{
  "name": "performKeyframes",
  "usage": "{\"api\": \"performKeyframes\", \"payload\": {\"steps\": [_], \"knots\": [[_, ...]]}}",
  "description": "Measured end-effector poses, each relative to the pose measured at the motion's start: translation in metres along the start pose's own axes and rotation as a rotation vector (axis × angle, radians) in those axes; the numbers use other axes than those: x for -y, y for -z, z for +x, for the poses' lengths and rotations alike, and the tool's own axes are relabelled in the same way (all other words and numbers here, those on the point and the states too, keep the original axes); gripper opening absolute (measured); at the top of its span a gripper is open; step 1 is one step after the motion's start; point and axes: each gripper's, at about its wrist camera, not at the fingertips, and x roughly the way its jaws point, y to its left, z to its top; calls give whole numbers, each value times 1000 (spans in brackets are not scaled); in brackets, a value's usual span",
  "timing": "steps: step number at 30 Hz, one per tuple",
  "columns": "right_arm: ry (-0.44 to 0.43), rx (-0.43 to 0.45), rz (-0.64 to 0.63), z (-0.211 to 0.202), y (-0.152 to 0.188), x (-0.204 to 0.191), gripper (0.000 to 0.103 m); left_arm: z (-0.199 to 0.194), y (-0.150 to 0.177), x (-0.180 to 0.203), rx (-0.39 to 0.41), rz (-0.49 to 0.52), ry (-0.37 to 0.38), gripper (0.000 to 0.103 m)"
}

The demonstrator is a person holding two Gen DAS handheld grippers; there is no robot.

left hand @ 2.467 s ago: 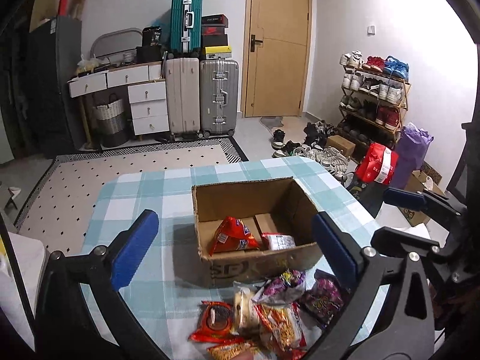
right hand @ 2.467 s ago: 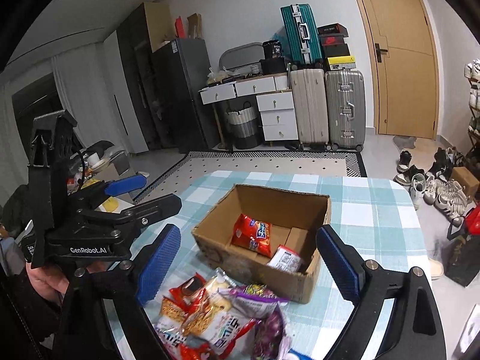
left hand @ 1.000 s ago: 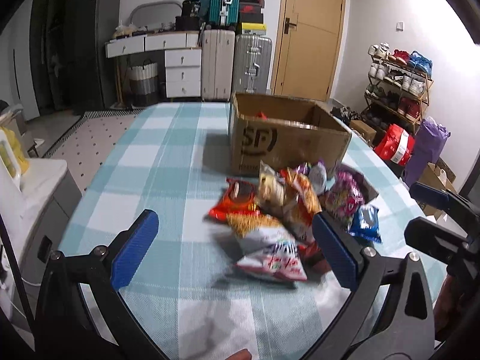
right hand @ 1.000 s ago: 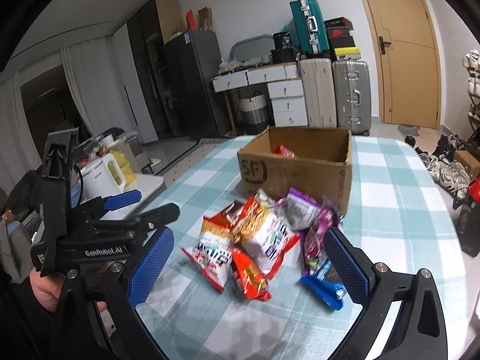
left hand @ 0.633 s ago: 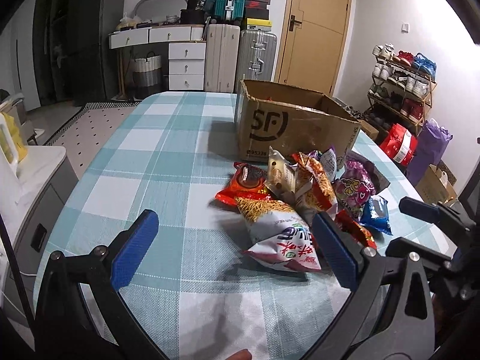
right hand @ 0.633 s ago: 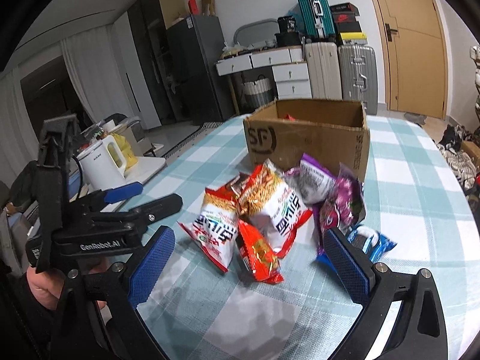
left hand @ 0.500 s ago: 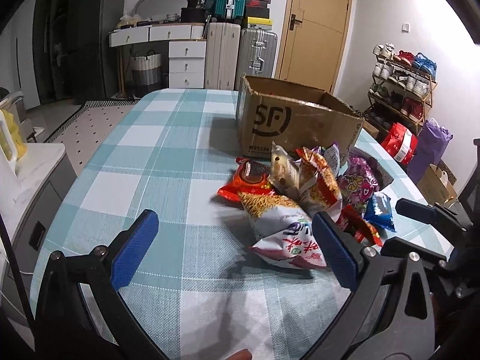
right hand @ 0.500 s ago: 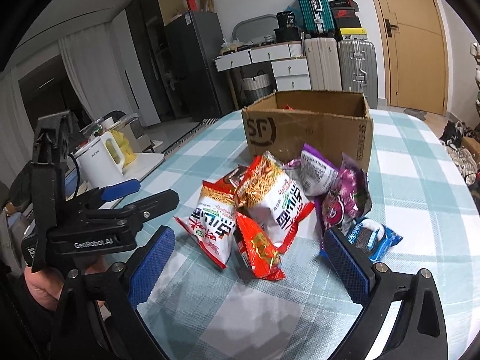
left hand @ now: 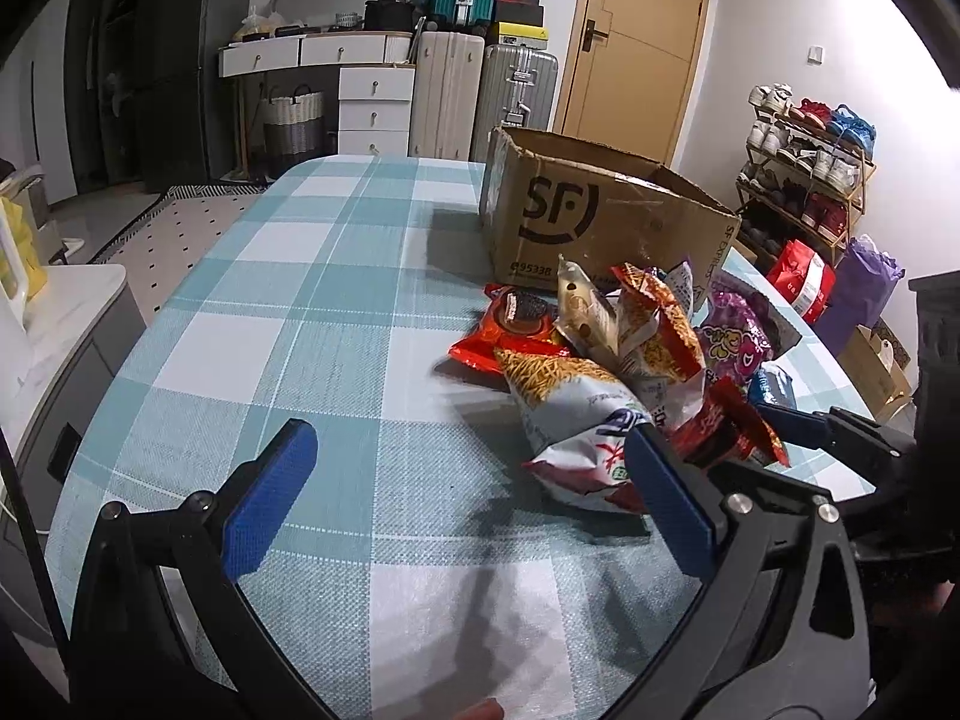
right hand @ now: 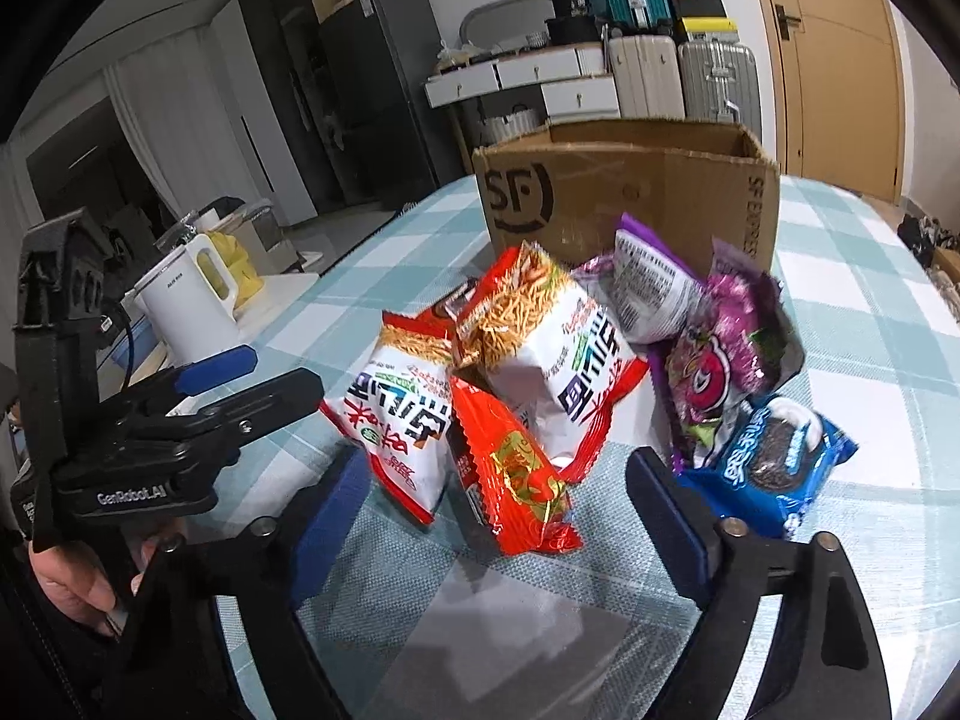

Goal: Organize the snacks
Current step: 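Withdraw both tools from the box back toward the snack pile, then grasp the red chip bag with the right gripper while the left grasps the white noodle bag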

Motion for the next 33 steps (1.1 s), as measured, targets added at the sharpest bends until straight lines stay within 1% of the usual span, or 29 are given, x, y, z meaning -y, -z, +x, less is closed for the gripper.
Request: {"api": "performKeyframes", "payload": {"steps": [2, 3, 4, 5, 6, 7, 8, 9, 19, 28, 33], "knots": [[-9, -14, -3, 4, 0, 0, 80, 2, 1, -2, -4, -5, -4, 102], [-17, -32, 1, 10, 0, 0, 73, 3, 2, -3, -6, -8, -4, 102], [-24, -42, 7, 13, 0, 1, 65, 4, 2, -4, -9, -13, -5, 102], [-34, -57, 18, 16, 1, 3, 59, 5, 3, -5, -11, -15, -4, 102], [-41, -68, 29, 20, 1, 5, 49, 5, 3, -6, -11, -17, -4, 102], [-49, -76, 40, 22, 2, 7, 34, 6, 2, -6, -10, -17, -4, 102], [-73, -81, 57, 23, 3, 10, 28, 6, 3, -6, -9, -16, -4, 102], [-81, -77, 63, 23, 3, 11, 26, 6, 3, -5, -9, -15, -4, 102], [-72, -39, 66, 11, 5, 12, 25, 6, 4, -2, -16, -7, 10, 102], [-60, 6, 71, -14, 14, 16, 25, 14, -1, 4, -41, -3, 48, 102], [-58, 20, 74, -22, 17, 19, 25, 21, -6, 14, -53, 26, 64, 102]]}}
